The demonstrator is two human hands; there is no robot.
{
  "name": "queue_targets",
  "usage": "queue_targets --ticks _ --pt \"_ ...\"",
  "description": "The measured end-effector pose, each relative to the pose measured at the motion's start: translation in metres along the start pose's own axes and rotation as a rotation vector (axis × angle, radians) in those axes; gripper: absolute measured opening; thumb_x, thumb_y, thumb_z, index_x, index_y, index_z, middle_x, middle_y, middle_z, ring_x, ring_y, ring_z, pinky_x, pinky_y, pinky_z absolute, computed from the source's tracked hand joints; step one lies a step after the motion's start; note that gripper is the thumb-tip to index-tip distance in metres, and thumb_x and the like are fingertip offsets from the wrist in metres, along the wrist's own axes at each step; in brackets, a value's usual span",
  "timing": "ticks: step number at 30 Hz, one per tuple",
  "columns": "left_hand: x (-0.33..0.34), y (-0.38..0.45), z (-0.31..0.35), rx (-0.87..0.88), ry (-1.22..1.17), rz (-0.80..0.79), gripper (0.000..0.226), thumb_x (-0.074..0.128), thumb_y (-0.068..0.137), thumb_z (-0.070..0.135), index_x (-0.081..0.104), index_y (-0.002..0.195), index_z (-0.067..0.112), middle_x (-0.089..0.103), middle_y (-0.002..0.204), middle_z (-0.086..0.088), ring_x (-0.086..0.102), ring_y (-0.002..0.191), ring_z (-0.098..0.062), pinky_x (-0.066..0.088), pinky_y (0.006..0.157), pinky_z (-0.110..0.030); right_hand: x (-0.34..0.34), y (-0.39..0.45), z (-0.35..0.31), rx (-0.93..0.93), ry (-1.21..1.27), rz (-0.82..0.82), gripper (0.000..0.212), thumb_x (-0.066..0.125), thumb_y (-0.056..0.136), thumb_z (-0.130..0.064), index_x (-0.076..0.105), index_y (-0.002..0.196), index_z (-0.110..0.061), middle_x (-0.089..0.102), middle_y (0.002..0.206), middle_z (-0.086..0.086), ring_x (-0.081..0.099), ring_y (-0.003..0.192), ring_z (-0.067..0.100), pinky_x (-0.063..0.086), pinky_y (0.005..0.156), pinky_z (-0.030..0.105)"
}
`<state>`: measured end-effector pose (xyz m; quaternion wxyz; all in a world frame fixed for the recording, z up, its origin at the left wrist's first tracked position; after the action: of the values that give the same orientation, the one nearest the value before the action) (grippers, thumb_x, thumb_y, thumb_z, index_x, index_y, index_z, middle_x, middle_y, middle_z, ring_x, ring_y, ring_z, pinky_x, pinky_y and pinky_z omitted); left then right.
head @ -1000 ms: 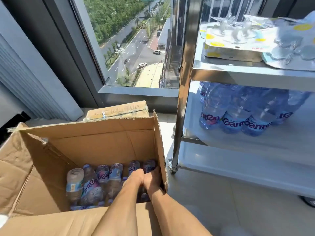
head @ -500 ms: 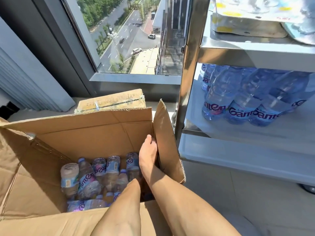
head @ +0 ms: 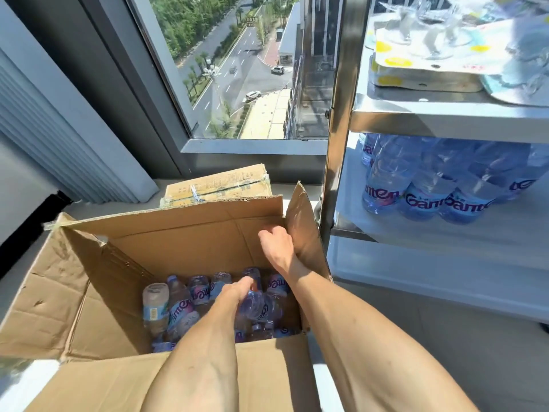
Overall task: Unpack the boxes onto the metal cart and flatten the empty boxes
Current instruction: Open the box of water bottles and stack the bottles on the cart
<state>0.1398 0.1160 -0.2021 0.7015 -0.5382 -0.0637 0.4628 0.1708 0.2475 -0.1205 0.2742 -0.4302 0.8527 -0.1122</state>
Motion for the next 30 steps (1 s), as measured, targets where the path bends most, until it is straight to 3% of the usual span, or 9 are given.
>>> queue_targets --ticks 3,6,10,13,16,20,25,27,30 --pt "-0.034 -0.026 0.006 0.015 -0.199 -0.003 0.037 0.058 0.065 0.025 0.059 0.096 0.003 0.06 0.094 -0.014 0.059 0.063 -0.027 0.046 0.054 -0.026 0.003 -0.006 0.002 0.092 0.06 -0.015 0.051 0.048 0.091 -0.033 0.054 0.128 0.001 0.055 0.134 0.021 0.05 0.123 0.036 0.036 0.098 0.029" --pt "-0.067 -0.04 0.001 0.027 -0.358 -0.026 0.022 0.055 0.063 0.034 0.055 0.07 0.014 0.051 0.056 -0.003 0.035 0.038 -0.016 0.027 0.054 -0.017 0.005 -0.015 0.004 0.171 0.124 -0.046 0.064 0.055 0.09 -0.041 0.046 0.137 0.003 0.051 0.14 0.018 0.049 0.126 0.031 0.036 0.098 0.029" --pt "-0.09 -0.067 -0.006 0.07 -0.555 -0.185 0.022 0.053 0.064 0.028 0.057 0.079 0.011 0.047 0.06 -0.005 0.033 0.046 -0.016 0.031 0.059 -0.024 0.006 -0.036 -0.004 0.364 0.391 -0.186 0.064 0.07 0.075 -0.058 0.056 0.116 -0.01 0.066 0.108 0.008 0.062 0.092 0.024 0.045 0.07 0.028" --pt "-0.097 -0.079 -0.016 0.067 -0.588 -0.33 0.04 0.052 0.063 0.023 0.059 0.099 0.009 0.052 0.068 -0.009 0.04 0.051 -0.018 0.041 0.066 -0.03 0.005 -0.044 -0.014 0.364 0.515 -0.206 0.044 0.083 0.073 -0.029 0.059 0.101 -0.005 0.068 0.08 0.009 0.068 0.068 0.02 0.051 0.058 0.025" --pt "-0.101 -0.096 -0.016 0.084 -0.51 -0.468 0.046 0.056 0.056 0.017 0.061 0.101 0.013 0.056 0.076 -0.012 0.047 0.061 -0.021 0.042 0.072 -0.033 0.001 -0.052 -0.027 0.336 0.548 -0.168 0.06 0.085 0.069 -0.008 0.052 0.118 0.005 0.068 0.101 0.021 0.071 0.085 0.03 0.06 0.074 0.04" --pt "-0.104 -0.119 -0.007 0.179 -0.357 -0.631 0.046 0.066 0.05 0.004 0.071 0.093 0.022 0.061 0.087 -0.009 0.049 0.066 -0.02 0.04 0.072 -0.031 -0.011 -0.07 -0.04 0.298 0.49 -0.069 0.086 0.089 0.063 -0.017 0.039 0.132 0.0 0.059 0.121 0.019 0.066 0.103 0.03 0.054 0.092 0.045" --pt "-0.1 -0.145 0.006 0.213 -0.276 -0.589 0.055 0.075 0.071 0.041 0.063 0.119 0.017 0.067 0.11 -0.016 0.054 0.097 -0.026 0.043 0.085 -0.038 -0.029 -0.091 -0.051 0.183 0.484 -0.124 0.096 0.08 0.069 -0.011 0.017 0.141 -0.011 0.054 0.113 0.015 0.064 0.098 0.026 0.054 0.091 0.042" --pt "-0.09 -0.155 0.01 0.259 -0.197 -0.58 0.061 0.076 0.072 0.047 0.06 0.122 0.016 0.068 0.115 -0.012 0.056 0.103 -0.024 0.045 0.085 -0.037 -0.037 -0.099 -0.055 0.142 0.506 -0.162 0.097 0.081 0.07 -0.016 0.018 0.143 -0.01 0.056 0.114 0.014 0.065 0.1 0.028 0.053 0.093 0.043" --pt "-0.073 -0.176 0.012 0.314 -0.178 -0.611 0.065 0.081 0.069 0.039 0.057 0.122 0.011 0.069 0.117 -0.013 0.063 0.1 -0.023 0.049 0.082 -0.034 -0.06 -0.118 -0.054 0.153 0.478 -0.098 0.087 0.088 0.058 -0.038 0.044 0.127 -0.01 0.065 0.107 0.012 0.069 0.091 0.024 0.056 0.089 0.039"
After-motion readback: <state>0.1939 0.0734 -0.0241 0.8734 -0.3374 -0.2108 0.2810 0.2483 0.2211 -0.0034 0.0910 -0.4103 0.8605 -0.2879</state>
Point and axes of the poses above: each hand's wrist, its own y-axis towards the middle knuckle, its own x-axis out of the palm, z = x × y, the point moved 1 cm from there along y, towards the middle knuckle
